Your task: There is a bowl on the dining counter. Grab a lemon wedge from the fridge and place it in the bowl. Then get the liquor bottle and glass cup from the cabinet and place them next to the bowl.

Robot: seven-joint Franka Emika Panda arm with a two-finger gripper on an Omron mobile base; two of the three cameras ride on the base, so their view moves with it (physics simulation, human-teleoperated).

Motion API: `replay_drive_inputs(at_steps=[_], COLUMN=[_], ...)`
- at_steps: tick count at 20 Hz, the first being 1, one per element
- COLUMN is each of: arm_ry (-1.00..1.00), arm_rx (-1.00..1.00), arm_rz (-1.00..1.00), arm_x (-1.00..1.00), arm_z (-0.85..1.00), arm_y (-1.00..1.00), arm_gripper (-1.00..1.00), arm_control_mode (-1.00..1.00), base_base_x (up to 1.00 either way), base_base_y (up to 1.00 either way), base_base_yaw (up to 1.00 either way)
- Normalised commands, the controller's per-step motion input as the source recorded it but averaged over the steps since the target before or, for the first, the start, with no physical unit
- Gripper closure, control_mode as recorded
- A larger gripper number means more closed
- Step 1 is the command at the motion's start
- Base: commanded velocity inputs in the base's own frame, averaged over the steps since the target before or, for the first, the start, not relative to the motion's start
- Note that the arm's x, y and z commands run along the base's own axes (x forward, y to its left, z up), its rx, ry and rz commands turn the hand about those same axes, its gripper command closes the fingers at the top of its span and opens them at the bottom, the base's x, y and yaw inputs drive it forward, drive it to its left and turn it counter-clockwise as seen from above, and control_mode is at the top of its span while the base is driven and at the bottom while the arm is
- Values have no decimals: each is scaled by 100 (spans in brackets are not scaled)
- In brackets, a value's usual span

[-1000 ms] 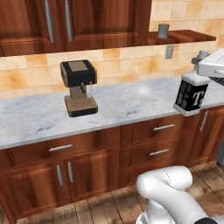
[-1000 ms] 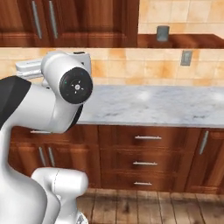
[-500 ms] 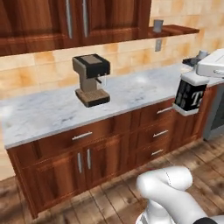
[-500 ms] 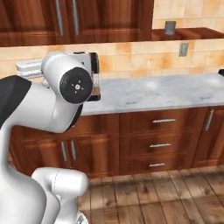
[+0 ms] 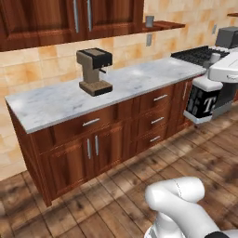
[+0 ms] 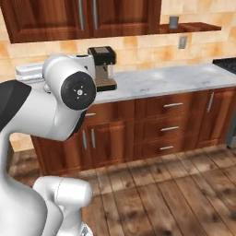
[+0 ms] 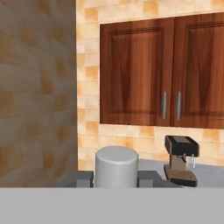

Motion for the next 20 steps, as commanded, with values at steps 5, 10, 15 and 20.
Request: replay_drive_inputs(at_steps=[5,10,15,20], arm_ry=[0,0,0,0], arm_rx=[0,0,0,0], arm_rz=[0,0,0,0], arm_x=[0,0,0,0], arm_z=[0,0,0,0], arm_y=[0,0,0,0], arm_gripper=[100,100,100,100], arm_control_mode=[100,100,100,100], base_base_x=[-100,-100,-100,-100], base_base_y=[2,-22,-32,-37], base_base_yaw=[-24,-18,-15,-13])
